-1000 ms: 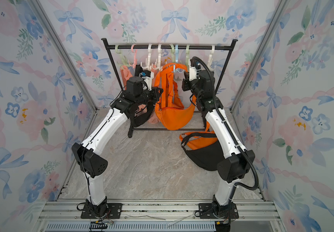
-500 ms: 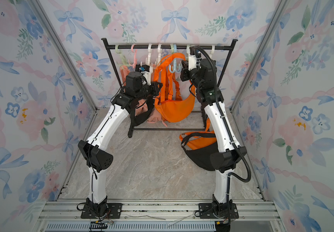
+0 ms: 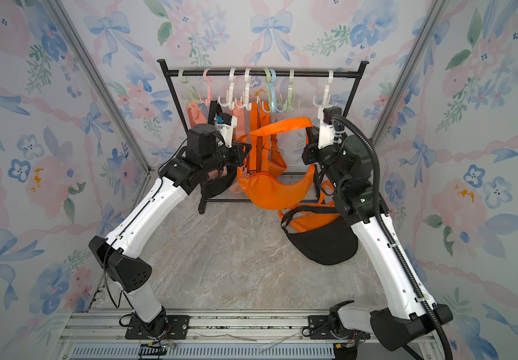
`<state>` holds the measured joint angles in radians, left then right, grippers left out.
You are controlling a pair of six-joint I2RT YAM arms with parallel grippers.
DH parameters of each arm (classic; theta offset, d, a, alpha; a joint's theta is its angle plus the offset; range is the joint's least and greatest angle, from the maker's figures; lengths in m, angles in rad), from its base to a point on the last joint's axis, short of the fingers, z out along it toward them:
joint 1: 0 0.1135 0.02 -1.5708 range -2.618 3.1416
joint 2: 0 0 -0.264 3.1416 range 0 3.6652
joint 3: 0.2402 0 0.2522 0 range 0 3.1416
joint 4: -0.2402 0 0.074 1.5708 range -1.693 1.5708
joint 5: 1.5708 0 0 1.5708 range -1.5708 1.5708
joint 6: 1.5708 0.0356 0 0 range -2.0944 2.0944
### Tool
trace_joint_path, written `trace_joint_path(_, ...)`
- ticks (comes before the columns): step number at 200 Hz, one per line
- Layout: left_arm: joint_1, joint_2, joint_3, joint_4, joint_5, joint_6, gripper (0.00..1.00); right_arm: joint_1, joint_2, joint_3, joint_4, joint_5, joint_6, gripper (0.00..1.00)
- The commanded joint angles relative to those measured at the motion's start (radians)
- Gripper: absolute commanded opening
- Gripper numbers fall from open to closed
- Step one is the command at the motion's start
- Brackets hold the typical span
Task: Take the bag off the hook
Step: Pick up the bag from the hook, then place the bag inside the bag.
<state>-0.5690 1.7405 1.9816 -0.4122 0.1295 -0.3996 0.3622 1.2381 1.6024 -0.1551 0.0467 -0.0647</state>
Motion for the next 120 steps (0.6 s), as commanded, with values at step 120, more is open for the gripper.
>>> trace_joint_path(120,-0.129,-0.216,-0.483,0.141,-0.074,-0.054,0.12,0.054,-0.424,-0.21,-0.395,0.252,0.116,0.0)
